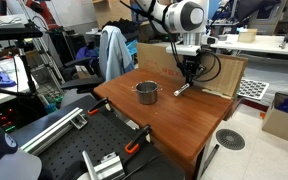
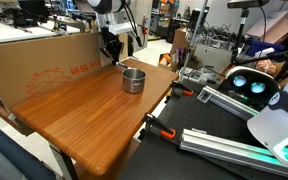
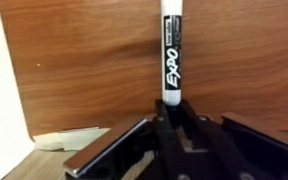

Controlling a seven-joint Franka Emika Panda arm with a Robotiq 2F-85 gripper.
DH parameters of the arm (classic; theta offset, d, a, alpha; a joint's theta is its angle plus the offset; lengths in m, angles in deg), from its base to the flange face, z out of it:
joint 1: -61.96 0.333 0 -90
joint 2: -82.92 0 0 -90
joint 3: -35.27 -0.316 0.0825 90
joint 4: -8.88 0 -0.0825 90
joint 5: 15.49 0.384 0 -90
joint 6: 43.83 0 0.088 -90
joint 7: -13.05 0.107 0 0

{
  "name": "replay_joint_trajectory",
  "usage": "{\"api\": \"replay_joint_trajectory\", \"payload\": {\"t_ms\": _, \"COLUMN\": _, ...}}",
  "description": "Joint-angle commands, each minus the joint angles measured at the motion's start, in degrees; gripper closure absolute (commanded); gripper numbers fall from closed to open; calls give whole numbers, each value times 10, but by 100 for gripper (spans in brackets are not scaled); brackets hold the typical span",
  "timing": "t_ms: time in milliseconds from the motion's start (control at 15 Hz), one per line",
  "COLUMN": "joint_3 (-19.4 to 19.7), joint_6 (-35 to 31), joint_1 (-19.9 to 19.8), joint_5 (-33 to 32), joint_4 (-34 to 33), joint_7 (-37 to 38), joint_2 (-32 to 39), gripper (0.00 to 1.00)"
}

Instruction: Place the marker inside the pot

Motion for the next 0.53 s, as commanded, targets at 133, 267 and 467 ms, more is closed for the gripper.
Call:
{"api": "replay_joint_trajectory", "payload": {"t_ms": 133, "joint_3": -13, "joint_6": -39, "joint_1": -9, "joint_5": 0, "joint_4": 73, "joint_7": -33, "joint_2": -62, "gripper": 95}}
{"api": "replay_joint_trajectory", "payload": {"t_ms": 267, "joint_3": -19, "joint_6": -76, "joint_1": -13, "joint_5": 4, "joint_4": 118, "joint_7": -47, "joint_2": -98, "gripper": 95}}
{"api": "replay_joint_trajectory", "payload": {"t_ms": 467, "joint_3": -37, "joint_6": -150, "joint_1": -30, "joint_5": 24, "joint_4": 201, "joint_7": -81, "joint_2": -165, "gripper": 95}}
